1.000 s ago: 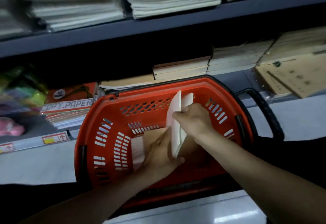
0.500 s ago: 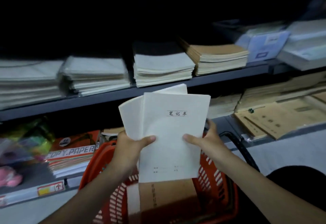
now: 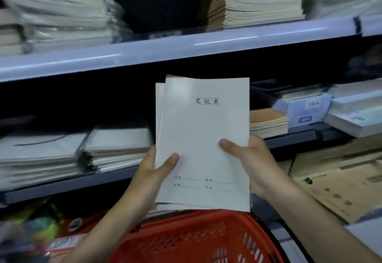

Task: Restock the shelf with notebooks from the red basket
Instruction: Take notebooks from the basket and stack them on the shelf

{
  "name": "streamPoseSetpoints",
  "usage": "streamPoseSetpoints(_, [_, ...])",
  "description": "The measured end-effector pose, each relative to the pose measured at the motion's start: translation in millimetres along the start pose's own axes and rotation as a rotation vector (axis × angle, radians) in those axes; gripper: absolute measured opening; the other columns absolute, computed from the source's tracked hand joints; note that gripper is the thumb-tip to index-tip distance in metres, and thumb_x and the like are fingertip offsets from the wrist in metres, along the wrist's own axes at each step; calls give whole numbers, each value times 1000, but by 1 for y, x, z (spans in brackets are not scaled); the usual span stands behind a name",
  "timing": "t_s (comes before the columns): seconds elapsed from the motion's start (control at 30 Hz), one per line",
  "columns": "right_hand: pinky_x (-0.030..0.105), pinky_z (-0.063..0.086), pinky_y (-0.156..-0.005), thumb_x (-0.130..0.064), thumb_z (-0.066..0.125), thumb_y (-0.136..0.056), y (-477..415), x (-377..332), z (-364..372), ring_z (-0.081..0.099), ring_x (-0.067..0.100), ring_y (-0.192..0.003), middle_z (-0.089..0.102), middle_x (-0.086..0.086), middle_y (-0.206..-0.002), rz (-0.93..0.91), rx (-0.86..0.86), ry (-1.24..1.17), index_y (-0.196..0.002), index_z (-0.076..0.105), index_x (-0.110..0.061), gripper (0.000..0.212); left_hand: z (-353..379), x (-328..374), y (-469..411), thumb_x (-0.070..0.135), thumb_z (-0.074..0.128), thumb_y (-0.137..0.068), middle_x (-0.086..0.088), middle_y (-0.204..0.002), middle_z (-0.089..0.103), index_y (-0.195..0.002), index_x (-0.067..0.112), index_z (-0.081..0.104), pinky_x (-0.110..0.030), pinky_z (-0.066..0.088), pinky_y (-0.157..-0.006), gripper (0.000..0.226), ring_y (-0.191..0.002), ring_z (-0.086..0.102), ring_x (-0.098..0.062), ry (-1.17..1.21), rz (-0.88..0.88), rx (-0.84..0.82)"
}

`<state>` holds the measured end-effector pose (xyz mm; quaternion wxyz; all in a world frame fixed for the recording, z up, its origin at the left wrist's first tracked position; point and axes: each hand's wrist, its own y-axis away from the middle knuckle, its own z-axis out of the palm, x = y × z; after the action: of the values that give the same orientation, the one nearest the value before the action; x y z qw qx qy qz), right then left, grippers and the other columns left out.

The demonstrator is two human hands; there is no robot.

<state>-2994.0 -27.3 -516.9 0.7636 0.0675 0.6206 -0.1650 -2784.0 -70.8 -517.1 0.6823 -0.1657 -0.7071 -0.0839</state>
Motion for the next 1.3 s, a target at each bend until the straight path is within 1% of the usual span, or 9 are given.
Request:
streamPoseSetpoints(0.1, [38, 57, -82, -6, 62, -93, -30, -24, 2, 73, 23, -92, 76, 4, -102, 4, -49, 84, -107, 71, -12, 18, 7, -7, 3, 25, 50, -100, -5, -84, 74, -118, 28, 57, -30, 49, -45, 20, -57, 66, -25, 1, -38, 63])
streamPoseSetpoints(0.23, [36, 56, -84, -5, 60, -91, -54, -27, 5, 72, 19, -93, 76, -1, -101, 25, -103, 308, -104, 70, -17, 20, 8, -3, -30, 19, 43, -104, -9, -72, 69, -113, 13, 60, -23, 34, -36, 20, -42, 50, -19, -1, -30, 226])
streamPoseSetpoints(0.4, [35, 52, -71, -12, 65, -85, -60, 1, 4, 66, 18, -79, 73, -3, -93, 0, 7, 469, -101, 63, -21, 18, 6, 7, -80, 21, 43, -104, -10, -72, 66, -112, 5, 57, -22, 38, -38, 23, -42, 52, -15, -55, -109, 240])
streamPoseSetpoints(0.53, [9, 44, -66, -23, 70, -84, -56, 20, 0, 64, 5, -78, 63, -1, -103, -94, 94, 706, -121, 62, -25, 38, 1, 5, -83, 32, 53, -98, -8, -82, 71, -111, 13, 55, -26, 46, -47, 24, -50, 60, -18, -265, -126, 252])
streamPoseSetpoints(0.67, [28, 47, -99, -25, 70, -87, -46, 47, -5, 58, 12, -112, 46, -16, -129, -236, 145, 757, -127, 63, -25, 41, -1, -12, -50, 48, 53, -92, 11, -77, 59, -123, 35, 49, -25, 40, -58, 34, -64, 57, -8, -676, 149, 330])
streamPoseSetpoints(0.8, [32, 45, -101, -35, 62, -91, -40, 63, -6, 53, 8, -118, 39, -23, -139, -343, 194, 737, -134, 54, -31, 45, -5, -37, -42, 57, 50, -81, 24, -118, 50, -144, 40, 37, -6, 38, -70, 67, -93, 50, 22, -634, 196, 337])
streamPoseSetpoints(0.87, [29, 44, -101, -37, 58, -93, -39, 70, -3, 50, 7, -121, 38, -21, -138, -367, 200, 737, -137, 51, -30, 45, -7, -45, -44, 59, 50, -78, 26, -134, 48, -148, 45, 30, -3, 38, -75, 74, -102, 51, 22, -550, 170, 314])
streamPoseSetpoints(1.07, [8, 43, -75, -38, 51, -96, -49, 78, 6, 57, -3, -92, 43, -15, -131, -432, 293, 766, -132, 53, -28, 38, 0, -48, -52, 50, 46, -81, 21, -120, 62, -151, 44, 16, 1, 42, -63, 76, -87, 69, -2, -424, 146, 220])
streamPoseSetpoints(1.3, [28, 46, -78, -41, 30, -100, -66, 86, 15, 60, 10, -97, 35, -7, -152, -469, 278, 952, -139, 50, -23, 47, -10, -59, -76, 51, 46, -85, 28, -92, 69, -152, 37, 23, -27, 58, -67, 73, -81, 70, -4, -361, 223, 252])
